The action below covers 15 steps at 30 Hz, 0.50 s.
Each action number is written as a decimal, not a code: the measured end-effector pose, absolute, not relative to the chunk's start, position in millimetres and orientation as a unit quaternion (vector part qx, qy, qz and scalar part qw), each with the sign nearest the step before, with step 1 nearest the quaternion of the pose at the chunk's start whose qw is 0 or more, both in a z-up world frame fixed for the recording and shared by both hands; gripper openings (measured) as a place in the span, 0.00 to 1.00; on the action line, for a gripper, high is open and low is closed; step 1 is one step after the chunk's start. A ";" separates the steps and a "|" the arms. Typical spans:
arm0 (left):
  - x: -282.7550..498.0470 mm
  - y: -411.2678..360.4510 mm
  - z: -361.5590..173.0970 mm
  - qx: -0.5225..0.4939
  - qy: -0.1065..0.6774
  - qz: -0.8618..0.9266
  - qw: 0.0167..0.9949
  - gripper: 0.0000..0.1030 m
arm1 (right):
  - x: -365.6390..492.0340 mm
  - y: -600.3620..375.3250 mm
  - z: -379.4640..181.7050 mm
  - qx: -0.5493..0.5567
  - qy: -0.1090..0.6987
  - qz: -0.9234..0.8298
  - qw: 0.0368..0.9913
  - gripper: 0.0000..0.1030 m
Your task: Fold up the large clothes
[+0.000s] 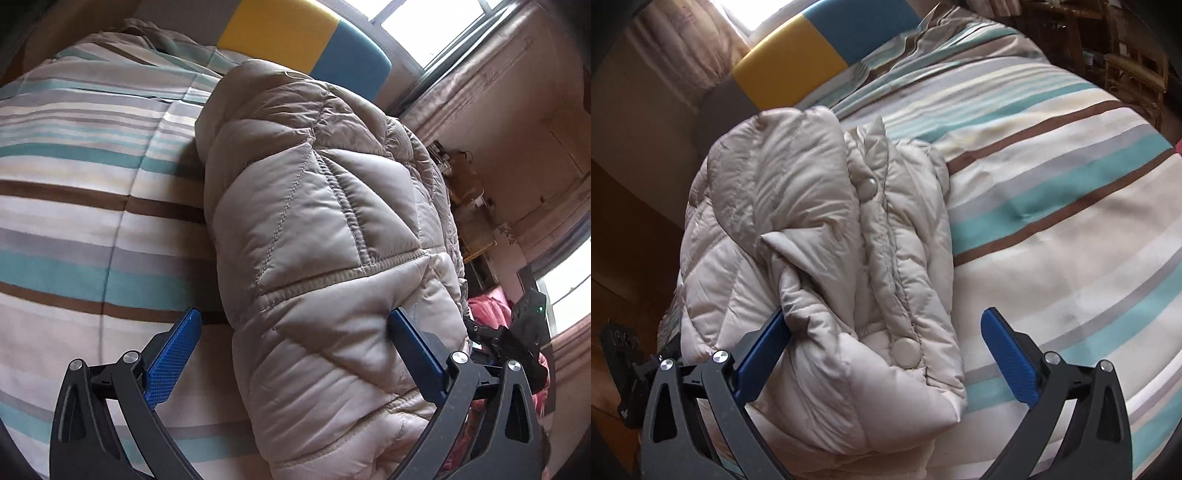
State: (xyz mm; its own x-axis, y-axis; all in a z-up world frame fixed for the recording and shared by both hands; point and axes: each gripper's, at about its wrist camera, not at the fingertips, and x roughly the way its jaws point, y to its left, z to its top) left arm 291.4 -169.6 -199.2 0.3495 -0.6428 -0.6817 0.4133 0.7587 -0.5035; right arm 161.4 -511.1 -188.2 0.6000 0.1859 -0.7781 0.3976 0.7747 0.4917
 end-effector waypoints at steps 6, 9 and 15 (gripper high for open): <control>290.0 -184.5 -193.8 -0.071 0.463 -0.334 0.818 0.97 | 177.1 -514.3 -193.8 0.322 0.466 -0.049 0.823 0.98; 286.0 -187.3 -197.7 -0.056 0.459 -0.332 0.822 0.97 | 185.1 -512.9 -196.4 0.322 0.471 -0.041 0.820 0.98; 279.4 -195.4 -216.9 -0.094 0.484 -0.347 0.798 0.97 | 203.8 -512.7 -201.7 0.339 0.467 -0.017 0.817 0.88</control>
State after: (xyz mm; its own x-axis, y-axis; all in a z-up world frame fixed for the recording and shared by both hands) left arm 279.4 -195.4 -216.9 0.2908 -0.6447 -0.7069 0.4631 0.7414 -0.4857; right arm 203.8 -512.7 -201.7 0.5634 0.2883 -0.7743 0.3443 0.7700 0.5372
